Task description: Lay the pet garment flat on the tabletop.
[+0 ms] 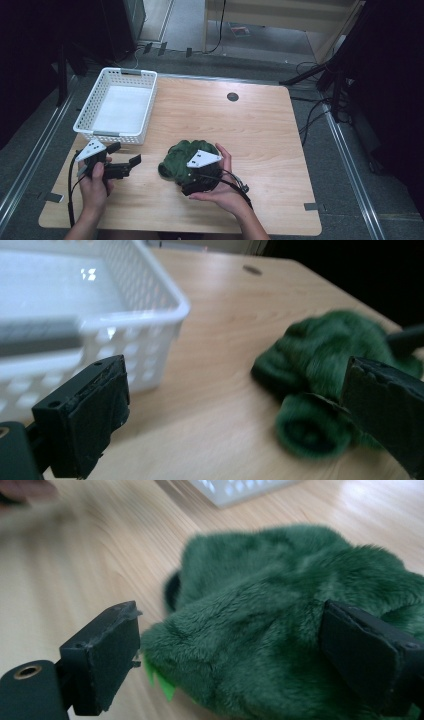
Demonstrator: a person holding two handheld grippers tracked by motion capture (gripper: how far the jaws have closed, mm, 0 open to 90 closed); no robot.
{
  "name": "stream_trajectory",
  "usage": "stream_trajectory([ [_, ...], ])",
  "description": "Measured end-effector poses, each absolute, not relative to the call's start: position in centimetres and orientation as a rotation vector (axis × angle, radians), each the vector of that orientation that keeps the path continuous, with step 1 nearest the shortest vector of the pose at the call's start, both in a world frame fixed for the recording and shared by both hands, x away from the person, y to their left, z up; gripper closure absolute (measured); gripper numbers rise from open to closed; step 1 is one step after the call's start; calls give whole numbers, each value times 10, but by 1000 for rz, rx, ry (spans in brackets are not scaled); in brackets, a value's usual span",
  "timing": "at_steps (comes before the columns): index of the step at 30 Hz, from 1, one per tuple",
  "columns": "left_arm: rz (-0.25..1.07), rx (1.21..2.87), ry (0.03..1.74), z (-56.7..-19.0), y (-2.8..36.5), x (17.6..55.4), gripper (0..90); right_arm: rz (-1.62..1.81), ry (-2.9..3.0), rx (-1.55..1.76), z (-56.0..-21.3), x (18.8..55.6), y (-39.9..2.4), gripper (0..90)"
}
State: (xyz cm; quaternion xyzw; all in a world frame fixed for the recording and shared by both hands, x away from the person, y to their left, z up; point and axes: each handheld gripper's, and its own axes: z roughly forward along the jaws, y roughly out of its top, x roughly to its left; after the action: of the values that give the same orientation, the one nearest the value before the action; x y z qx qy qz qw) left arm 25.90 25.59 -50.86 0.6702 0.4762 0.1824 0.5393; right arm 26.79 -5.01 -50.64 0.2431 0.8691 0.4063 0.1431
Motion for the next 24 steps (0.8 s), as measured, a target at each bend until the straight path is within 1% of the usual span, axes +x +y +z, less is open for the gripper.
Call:
stream_trajectory([
  [1,433,1602,1113,-507,250,261,0,1133,2498,697,-510,268,-50,112],
  [2,430,1619,1092,-507,245,263,0,1088,2457,682,-516,265,-49,200],
  [3,426,1640,1081,-508,241,264,0,1088,2457,682,-516,265,-49,200],
  [4,419,1660,1064,-510,237,265,0,1070,2434,677,-517,264,-49,287],
  [5,409,1685,1052,-514,232,266,0,1042,2373,680,-519,264,-51,557],
  [6,404,1702,1046,-517,230,266,0,1042,2373,680,-519,264,-51,557],
  [7,392,1720,1047,-521,226,265,0,1051,2366,697,-518,265,-54,670],
  [8,380,1729,1067,-525,220,264,47,1149,2400,749,-513,272,-63,838],
  [9,382,1735,1090,-527,215,263,99,1181,2409,775,-511,275,-66,870],
  [10,382,1735,1090,-527,215,263,164,1181,2409,775,-511,275,-66,870],
  [11,374,1754,1093,-530,210,263,164,1208,2410,794,-508,278,-70,881],
  [12,338,1786,1066,-533,204,263,168,1248,2385,835,-502,281,-77,885],
  [14,319,1796,1058,-534,201,263,168,1266,2370,849,-499,281,-79,874],
  [15,307,1802,1052,-535,201,264,168,1288,2365,849,-497,280,-81,819],
  [17,302,1806,1056,-536,201,264,169,1346,2392,839,-493,276,-82,570],
  [18,301,1805,1057,-537,201,264,171,1357,2421,815,-492,274,-82,479],
  [19,302,1804,1060,-537,202,264,181,1354,2441,783,-493,270,-81,410],
  [20,306,1805,1065,-537,202,264,235,1338,2458,747,-497,264,-78,347],
  [22,361,1832,1095,-539,201,264,251,1327,2476,722,-504,259,-75,280],
  [23,354,1829,1087,-539,202,264,255,1295,2473,718,-509,257,-72,261],
  [24,354,1829,1087,-539,202,264,276,1295,2473,718,-509,257,-72,261],
])
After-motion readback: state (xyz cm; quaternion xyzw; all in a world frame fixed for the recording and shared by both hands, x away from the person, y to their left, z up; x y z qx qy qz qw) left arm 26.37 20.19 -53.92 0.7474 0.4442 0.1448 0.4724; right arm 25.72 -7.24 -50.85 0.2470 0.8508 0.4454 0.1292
